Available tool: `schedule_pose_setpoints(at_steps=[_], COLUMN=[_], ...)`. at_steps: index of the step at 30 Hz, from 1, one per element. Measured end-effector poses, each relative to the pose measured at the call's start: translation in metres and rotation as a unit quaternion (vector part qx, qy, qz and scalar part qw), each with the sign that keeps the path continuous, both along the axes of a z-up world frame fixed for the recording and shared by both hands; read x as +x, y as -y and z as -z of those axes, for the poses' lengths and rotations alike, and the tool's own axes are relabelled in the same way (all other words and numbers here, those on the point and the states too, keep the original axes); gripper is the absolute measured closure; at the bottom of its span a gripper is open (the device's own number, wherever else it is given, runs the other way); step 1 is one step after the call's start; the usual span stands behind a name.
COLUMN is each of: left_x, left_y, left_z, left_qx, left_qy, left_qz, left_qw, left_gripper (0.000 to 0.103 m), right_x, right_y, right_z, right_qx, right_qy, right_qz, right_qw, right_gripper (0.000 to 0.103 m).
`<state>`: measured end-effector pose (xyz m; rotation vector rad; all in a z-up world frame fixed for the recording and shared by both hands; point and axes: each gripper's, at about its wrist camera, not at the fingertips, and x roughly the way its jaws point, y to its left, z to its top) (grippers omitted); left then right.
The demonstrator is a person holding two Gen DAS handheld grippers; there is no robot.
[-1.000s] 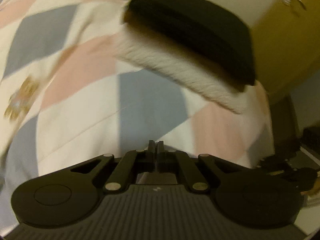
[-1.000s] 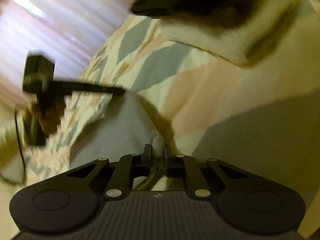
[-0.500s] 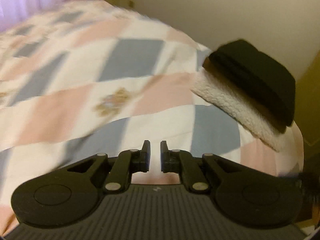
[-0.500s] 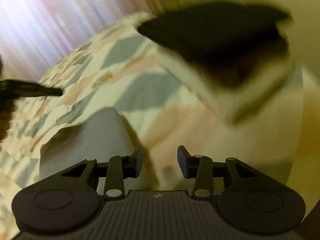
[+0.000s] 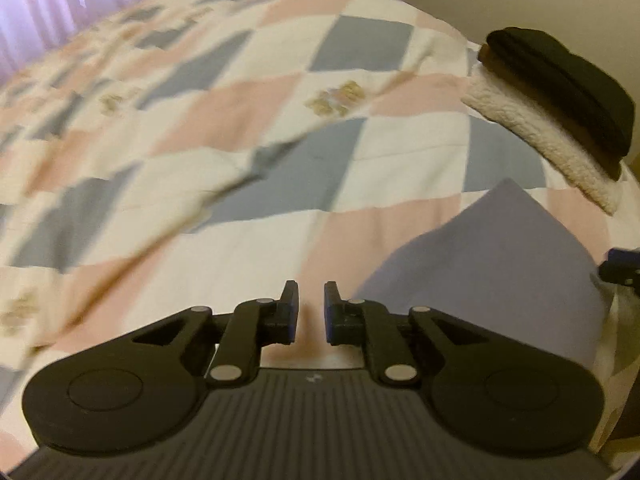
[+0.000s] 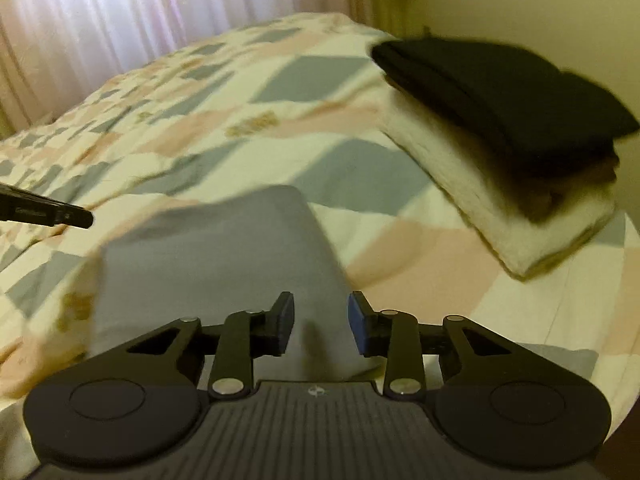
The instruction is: Fold clothes
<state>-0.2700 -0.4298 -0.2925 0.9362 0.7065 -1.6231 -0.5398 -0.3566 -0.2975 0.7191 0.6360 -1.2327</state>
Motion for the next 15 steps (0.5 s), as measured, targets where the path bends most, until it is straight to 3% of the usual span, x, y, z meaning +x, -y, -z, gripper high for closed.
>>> schedule_pose_setpoints(at_steps=[5, 12, 15], left_x=[-0.005, -0.026, -0.042], left_y=[-0.028, -0.045, -0.061], left_z=[-0.022, -0.023, -0.025], left_qx=[0.018, 0.033, 0.014], left_qy=[0.008, -0.026, -0.069], left_qz=[-0.005, -0.022, -0.013], left_qw=[0.9998, 0.9989, 0.9974], left_gripper=[0.090, 0.088, 0.088], right_x=[0.032, 0.033, 0.021], right_y=[-0.020, -0.010, 0.004], right_z=[-0.018, -0.015, -0.004], right_qx=[-0.006, 0.005, 0.013], right_qy=[-0.008, -0.011, -0.002], right_qz=[-0.026, -0.072, -0.105], right_qw=[1.000, 0.997, 0.994], right_gripper=[0.068, 0.068, 0.068])
